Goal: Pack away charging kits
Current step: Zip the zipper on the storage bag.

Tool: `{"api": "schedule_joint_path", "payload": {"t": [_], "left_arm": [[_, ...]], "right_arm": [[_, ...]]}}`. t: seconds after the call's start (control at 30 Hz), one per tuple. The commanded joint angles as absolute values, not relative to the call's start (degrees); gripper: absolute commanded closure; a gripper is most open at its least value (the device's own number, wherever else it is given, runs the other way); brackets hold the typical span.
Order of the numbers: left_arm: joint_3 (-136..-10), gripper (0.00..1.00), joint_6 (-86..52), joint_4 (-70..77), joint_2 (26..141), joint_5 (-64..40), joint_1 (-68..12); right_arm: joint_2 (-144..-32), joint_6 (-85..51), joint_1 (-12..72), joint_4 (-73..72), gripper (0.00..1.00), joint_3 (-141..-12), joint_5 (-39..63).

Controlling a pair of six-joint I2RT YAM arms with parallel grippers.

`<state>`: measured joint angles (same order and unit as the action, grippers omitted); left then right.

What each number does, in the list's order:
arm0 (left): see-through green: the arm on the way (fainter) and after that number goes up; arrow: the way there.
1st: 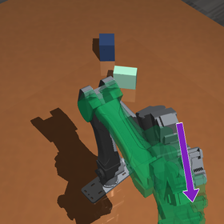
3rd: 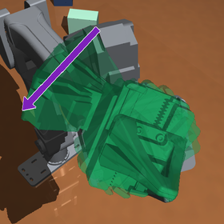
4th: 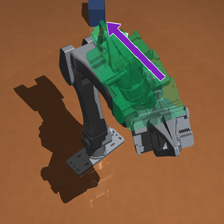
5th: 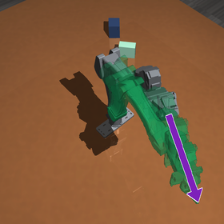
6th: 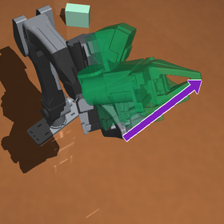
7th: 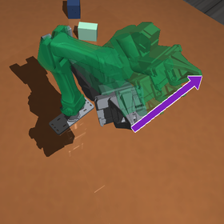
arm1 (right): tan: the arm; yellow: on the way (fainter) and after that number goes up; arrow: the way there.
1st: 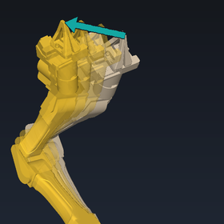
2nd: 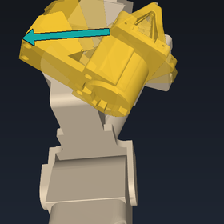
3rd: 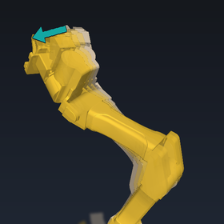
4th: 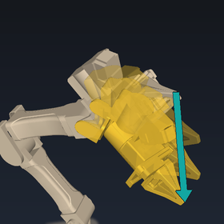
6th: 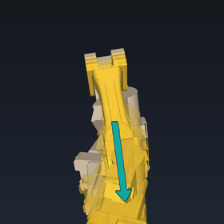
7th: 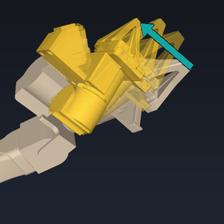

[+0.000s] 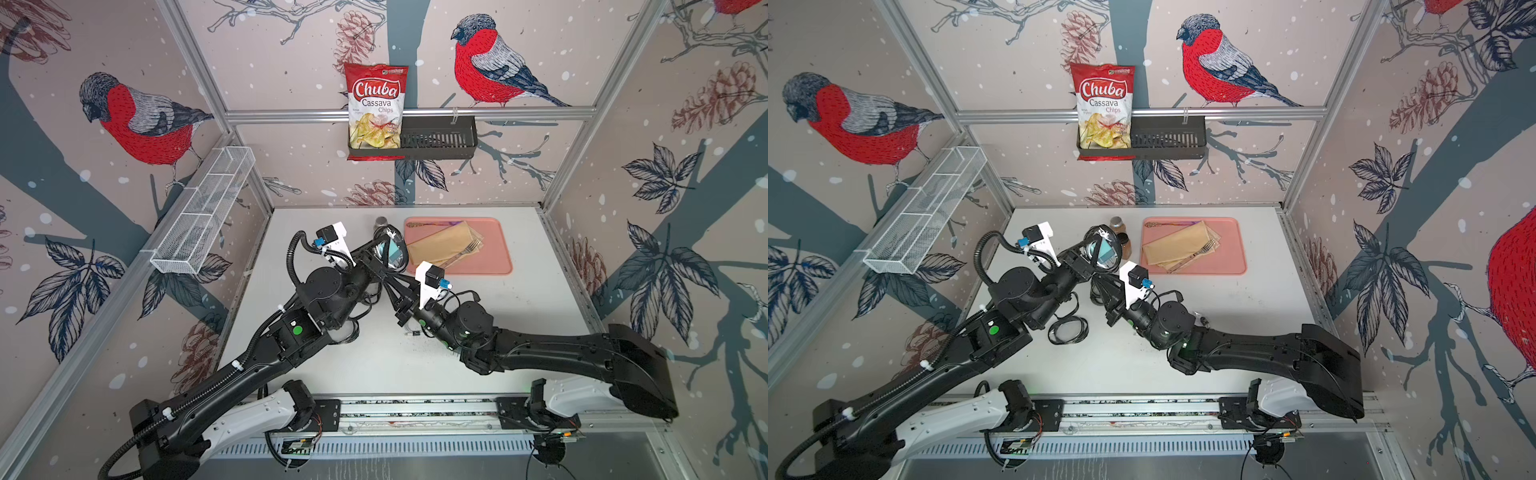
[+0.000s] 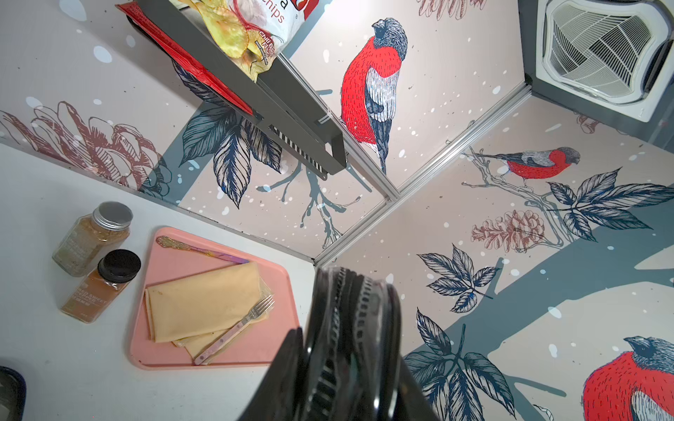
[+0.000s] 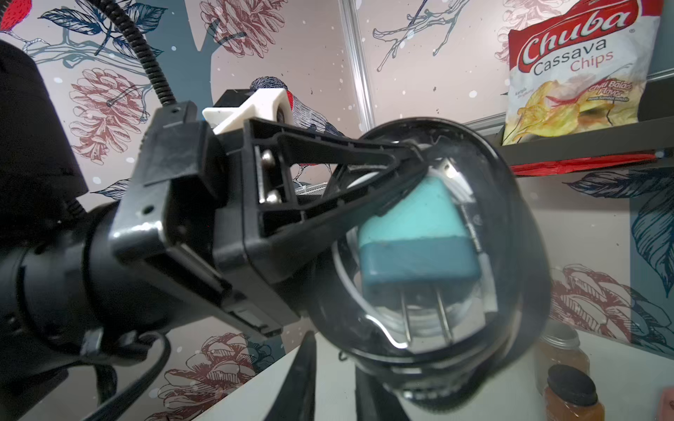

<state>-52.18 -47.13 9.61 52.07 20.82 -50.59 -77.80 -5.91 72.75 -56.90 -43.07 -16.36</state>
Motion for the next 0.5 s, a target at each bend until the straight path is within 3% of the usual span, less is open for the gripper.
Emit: {"api": "schedule_joint_path", "payload": {"t": [0.0,0.33,0.47], "left_arm": [[-52.0,1.0,-48.1,11.0,52.3,21.1,-50.6],[-51.7,1.0,-48.7,11.7,52.6,20.9,-50.6],[-51.7,1.0,-49.0,11.8,52.7,20.9,-50.6]], "right_arm": [[-77.3,-6.2,72.7,-57.9,0.78,-43.6,-18.2],[-76.9,-8.7,71.2,-56.8,0.78,-43.5,-19.9],[-77.1,-9.1,71.1,-56.2,0.89,-43.8,-20.0]]}}
